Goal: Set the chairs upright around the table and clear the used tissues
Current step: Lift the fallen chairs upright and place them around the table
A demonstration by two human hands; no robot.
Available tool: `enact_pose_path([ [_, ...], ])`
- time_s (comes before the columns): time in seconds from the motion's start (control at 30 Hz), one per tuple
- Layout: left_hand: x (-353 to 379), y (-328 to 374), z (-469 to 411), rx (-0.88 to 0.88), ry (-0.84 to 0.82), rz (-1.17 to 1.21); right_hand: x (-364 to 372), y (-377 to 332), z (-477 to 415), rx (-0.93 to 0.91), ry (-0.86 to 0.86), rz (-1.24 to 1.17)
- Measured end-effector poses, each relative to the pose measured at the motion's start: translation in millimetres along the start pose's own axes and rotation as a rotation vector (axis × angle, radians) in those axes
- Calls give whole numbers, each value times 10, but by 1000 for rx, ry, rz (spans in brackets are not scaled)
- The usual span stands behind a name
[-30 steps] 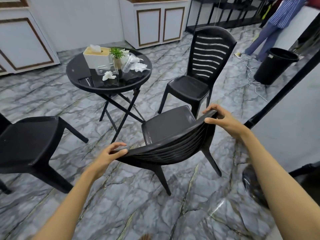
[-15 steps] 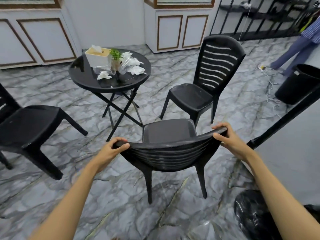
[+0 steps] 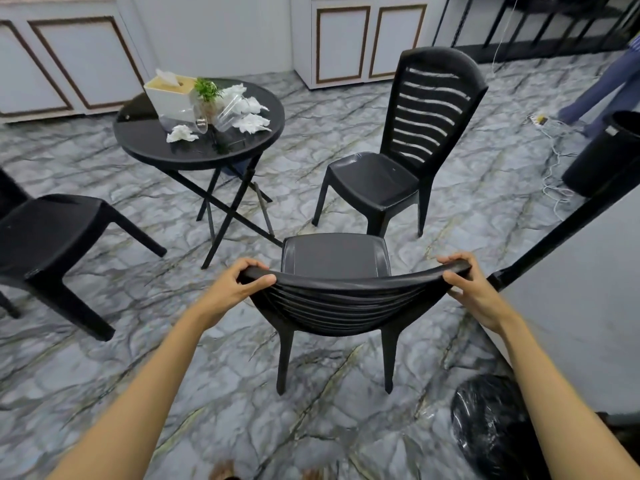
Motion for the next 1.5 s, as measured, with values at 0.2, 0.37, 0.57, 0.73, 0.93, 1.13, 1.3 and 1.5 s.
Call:
enact_pose_path([
  [0.2,312,129,-92,8,-38,-58,-318,80,40,44,14,-25],
  [0.37,358,95,-122,20,-35,-50,-358,110,82,79,19,0],
  [0.57,316,151,-118,-27,-107,-250,-445,33,134,275,-75,276],
  [0.73,348,250,-79,-130,-222,-321,-487,-4,180,373,-99,373],
  [0.93,388,175,-50,-161,-165,73,-350,-11,98,295,-1,-14],
  [1.13,409,192,-58,19,-25,3,-382,78,-59,243,24,-55],
  [1.3,379,154,-115,7,-21,-22,-423,61,-204,278,-119,10],
  [1.5,355,88,-186,-105,-130,129,-500,130,-183,193,-214,34],
])
Point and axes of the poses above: each hand's wrist, its own z-axis away from the middle knuckle, its own x-axis out of the palm, y = z × x, the point moved 6 cm from there along -z, towards the middle knuckle, and after that the axes turned 6 degrees about -y, right-handed, at the moved point
